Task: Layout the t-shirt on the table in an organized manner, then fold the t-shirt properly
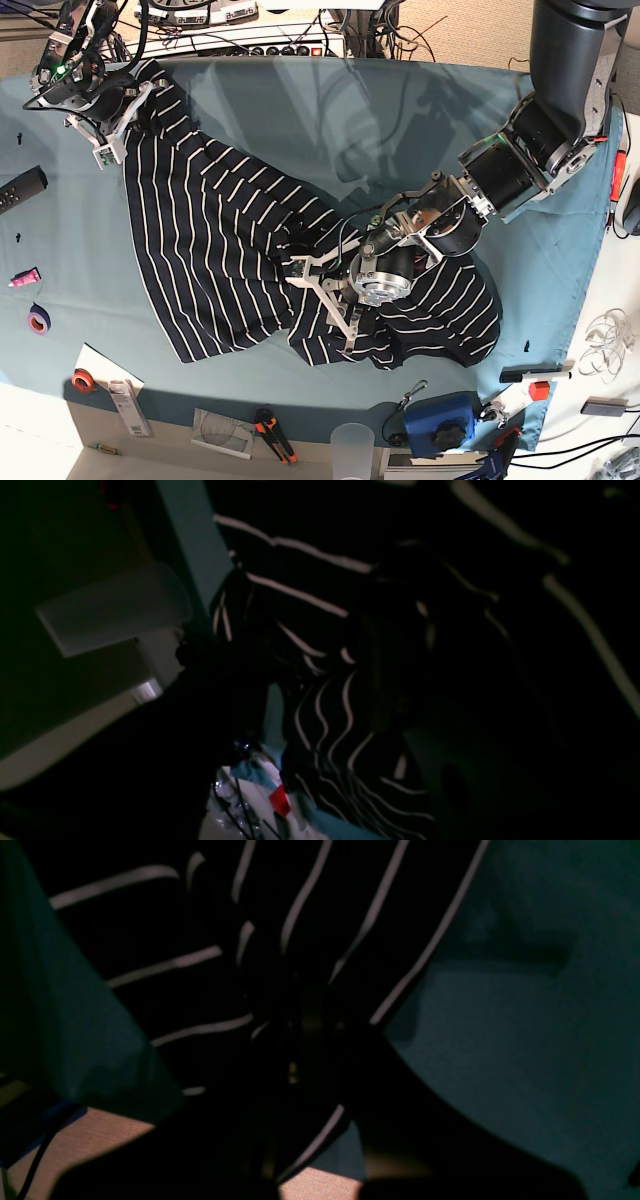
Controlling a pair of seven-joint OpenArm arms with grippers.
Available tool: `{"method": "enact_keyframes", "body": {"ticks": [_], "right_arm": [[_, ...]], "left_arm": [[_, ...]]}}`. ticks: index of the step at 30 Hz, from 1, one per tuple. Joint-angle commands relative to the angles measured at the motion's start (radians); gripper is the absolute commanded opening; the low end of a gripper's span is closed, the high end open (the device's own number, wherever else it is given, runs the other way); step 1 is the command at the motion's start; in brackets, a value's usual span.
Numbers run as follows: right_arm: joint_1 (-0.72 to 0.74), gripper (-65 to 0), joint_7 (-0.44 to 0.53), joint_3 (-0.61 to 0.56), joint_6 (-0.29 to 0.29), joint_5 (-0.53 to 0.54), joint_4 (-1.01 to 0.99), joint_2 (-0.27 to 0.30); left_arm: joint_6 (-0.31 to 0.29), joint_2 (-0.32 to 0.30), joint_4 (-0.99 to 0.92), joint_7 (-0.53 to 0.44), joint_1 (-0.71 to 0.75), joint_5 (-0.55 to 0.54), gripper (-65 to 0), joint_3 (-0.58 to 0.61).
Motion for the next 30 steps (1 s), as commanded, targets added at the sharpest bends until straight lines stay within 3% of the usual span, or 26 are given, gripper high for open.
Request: {"method": "enact_keyframes", "body": {"ticks": [1, 6, 9, 14, 20, 27, 30], "right_arm": [[-0.008, -65.0, -0.042, 0.000, -0.002, -0.040, -0.002, 0.005], [-0.008, -65.0, -0.042, 0.000, -0.002, -0.040, -0.002, 0.005], [-0.008, -65.0, -0.043, 0.000, -0.002, -0.040, -0.002, 0.005], [-0.008, -65.0, -0.042, 0.000, -0.002, -0.040, -0.002, 0.005], [-0.008, -65.0, -0.042, 0.000, -0.002, -0.040, -0.002, 0.005], [-0.008, -65.0, -0.042, 0.000, -0.002, -0.040, -0.002, 0.005], [-0.008, -65.0, -0.043, 0.000, -0.002, -0.040, -0.002, 0.005]], "left_arm": [[0.016, 0.000, 0.004, -0.020, -0.035, 0.023, -36.2, -0.008], [0.041, 0.001, -0.050, -0.130, -0.035, 0.027, -36.2, -0.008], [0.049, 0.001, -0.107, -0.168, -0.035, 0.105, -36.2, -0.008], [0.204, 0.001, -0.153, -0.169, -0.035, 0.138, -36.2, -0.008], [0.198, 0.004, -0.153, -0.269, -0.033, 0.115, -36.3, -0.008], [0.197, 0.012, -0.153, -0.270, -0.033, 0.090, -36.4, -0.008], [0.146, 0.006, -0.153, -0.260, -0.033, 0.121, -36.4, -0.008]]}}
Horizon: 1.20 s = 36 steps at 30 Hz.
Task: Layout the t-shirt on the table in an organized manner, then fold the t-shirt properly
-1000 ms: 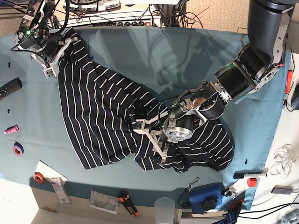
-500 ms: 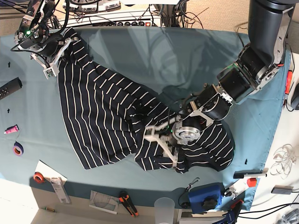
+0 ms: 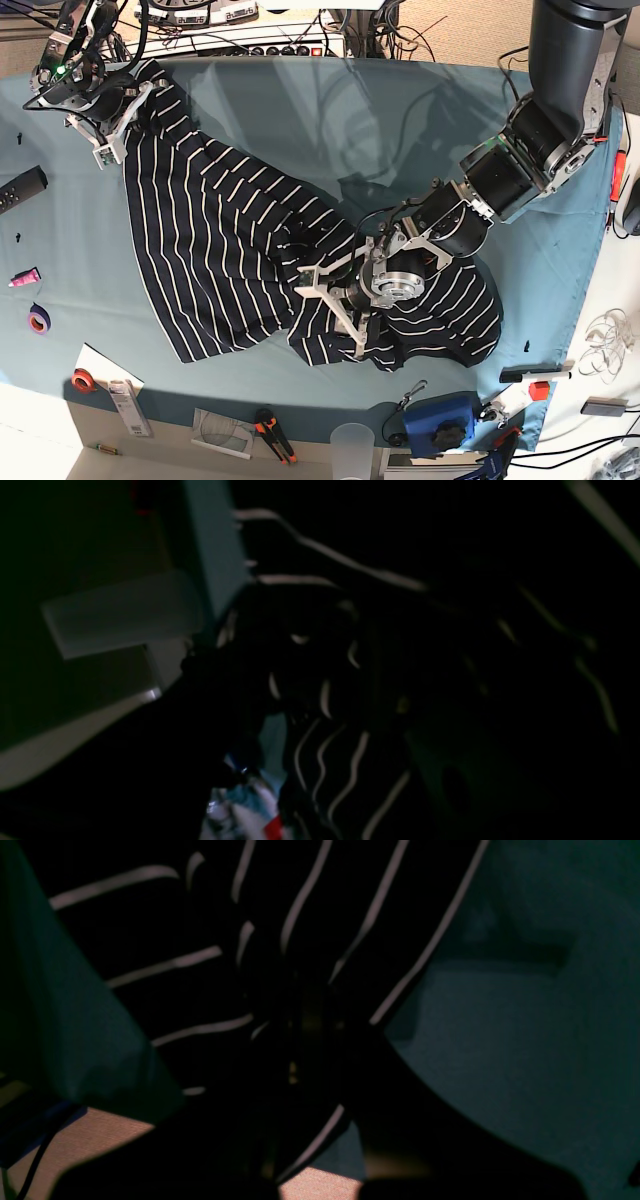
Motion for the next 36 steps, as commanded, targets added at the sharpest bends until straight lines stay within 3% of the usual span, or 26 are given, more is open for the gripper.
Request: {"method": "enact_keyframes", "body": {"ticks": [1, 6, 10, 15, 19, 25, 30, 36], "right_arm": [[-0.009, -65.0, -0.043, 0.000, -0.002, -0.040, -0.002, 0.005], [-0.008, -65.0, -0.043, 0.000, -0.002, -0.040, -0.002, 0.005], [-0.008, -65.0, -0.042, 0.000, -0.002, -0.039, -0.002, 0.005], [-0.008, -65.0, -0.042, 0.000, -0.002, -0.040, -0.002, 0.005], [-0.008, -65.0, -0.042, 0.000, -0.002, -0.040, -0.002, 0.005], [-0.008, -65.0, -0.041, 0.000, -0.002, -0.039, -0.002, 0.005], [-0.008, -65.0, -0.042, 0.000, -0.002, -0.039, -0.002, 0.005], [-0.008, -65.0, -0.042, 0.000, -0.002, -0.039, -0.002, 0.005]], "left_arm": [[-0.001, -0.003, 0.014, 0.002, -0.033, 0.024, -36.5, -0.008], [-0.014, -0.033, 0.014, 0.004, -0.033, 0.076, -36.4, -0.008], [-0.074, -0.041, 0.014, -0.020, -0.029, 0.072, -36.4, -0.008], [-0.071, -0.035, 0.014, -0.072, 0.011, 0.078, -36.4, -0.008], [0.070, -0.029, 0.014, -0.093, 0.046, 0.080, -36.4, -0.008], [0.081, -0.008, 0.014, -0.096, 0.048, 0.080, -36.5, -0.008], [0.180, 0.024, 0.014, -0.096, 0.047, 0.080, -36.7, -0.008], [0.191, 0.057, 0.014, -0.096, 0.044, 0.054, -41.0, -0.008]]}}
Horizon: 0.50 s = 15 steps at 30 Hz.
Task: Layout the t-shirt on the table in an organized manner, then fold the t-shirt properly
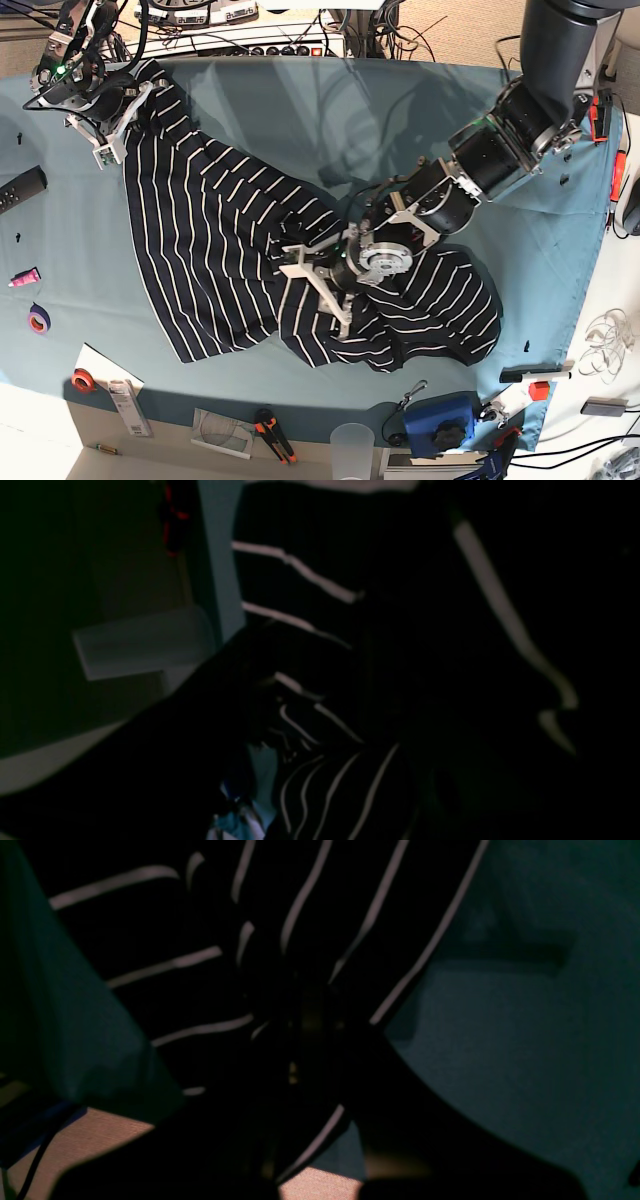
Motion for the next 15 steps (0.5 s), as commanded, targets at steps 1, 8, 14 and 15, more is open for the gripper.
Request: {"method": "enact_keyframes", "body": {"ticks": [1, 8, 14, 15], "right_arm": [[-0.008, -65.0, -0.042, 0.000, -0.002, -0.039, -0.002, 0.005], [-0.008, -65.0, -0.042, 0.000, -0.002, -0.039, -0.002, 0.005], [-0.009, -65.0, -0.055, 0.000, -0.002, -0.039, -0.002, 0.005], [-0.009, -65.0, -0.057, 0.000, -0.002, -0.039, -0.002, 0.005]], "left_arm": [[0.026, 0.016, 0.013, -0.016, -0.034, -0.006, -41.0, -0.008], [0.071, 0.024, 0.011, -0.040, -0.047, -0.021, -41.0, -0.008], [0.070, 0.027, -0.062, -0.050, -0.095, -0.082, -48.7, -0.008], [0.068, 0.031, -0.088, -0.061, -0.102, -0.082, -48.7, -0.008]]}}
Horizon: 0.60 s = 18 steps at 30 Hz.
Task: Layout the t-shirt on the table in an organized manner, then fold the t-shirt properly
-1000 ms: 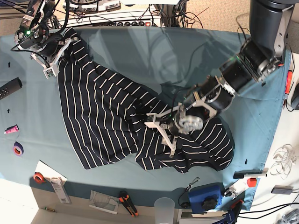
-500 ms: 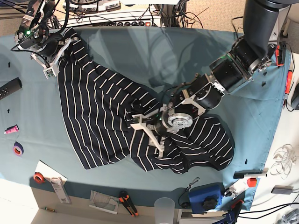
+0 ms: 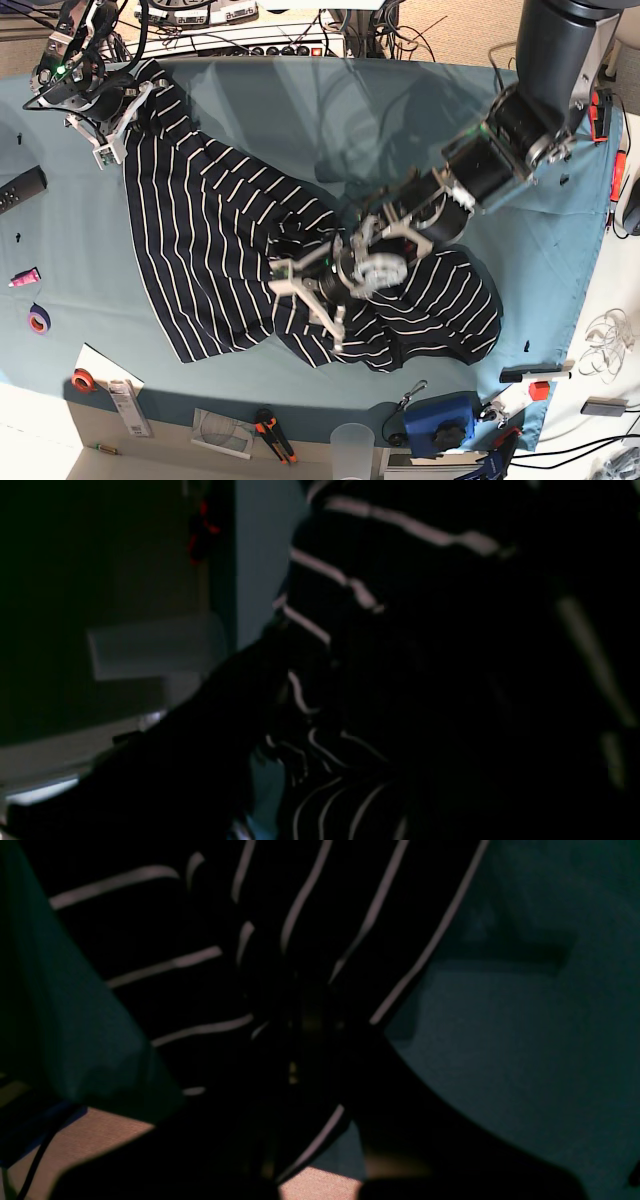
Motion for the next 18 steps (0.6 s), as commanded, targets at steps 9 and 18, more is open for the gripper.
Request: {"method": "enact_keyframes", "body": {"ticks": [9, 18], "right_arm": [[-0.009, -65.0, -0.053, 0.000, -0.002, -0.039, -0.002, 0.005], [-0.009, -65.0, -0.053, 0.000, -0.002, -0.039, -0.002, 0.005]], "left_arm": [[0.015, 0.066, -0.147, -0.078, -0.053, 0.008, -48.7, -0.008], [0.167, 0.079, -0.146, -0.076, -0.054, -0.042, -65.0, -0.008]]}}
